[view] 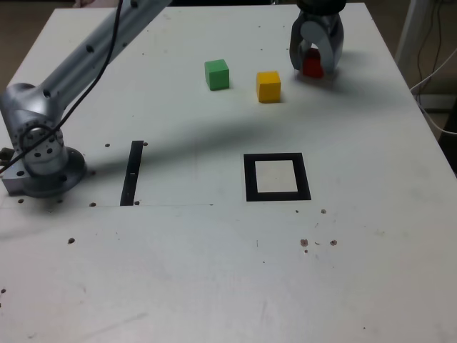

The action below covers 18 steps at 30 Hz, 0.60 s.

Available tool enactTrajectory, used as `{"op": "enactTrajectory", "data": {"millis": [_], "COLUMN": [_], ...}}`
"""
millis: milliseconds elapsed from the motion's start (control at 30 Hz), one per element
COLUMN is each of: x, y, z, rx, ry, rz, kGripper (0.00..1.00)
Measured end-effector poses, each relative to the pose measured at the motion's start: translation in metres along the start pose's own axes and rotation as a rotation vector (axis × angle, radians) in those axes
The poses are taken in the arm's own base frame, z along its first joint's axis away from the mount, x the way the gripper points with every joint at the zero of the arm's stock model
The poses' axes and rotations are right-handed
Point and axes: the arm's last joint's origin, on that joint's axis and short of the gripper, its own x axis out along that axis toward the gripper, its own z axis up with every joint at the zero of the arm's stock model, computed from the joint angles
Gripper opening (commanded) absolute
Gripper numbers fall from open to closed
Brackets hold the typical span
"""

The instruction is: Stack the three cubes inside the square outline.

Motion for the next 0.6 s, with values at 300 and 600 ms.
{"op": "enactTrajectory", "data": {"millis": [300,600], "x": [-0.015,-0.061], "y": [-0.011,-0.064], "z": [0.0,-0.001], "rx": [-0.012,-0.088], "ry": [-0.005,-0.003], "rz": [-0.009,-0.049], "kGripper": [0.39,0.39]}}
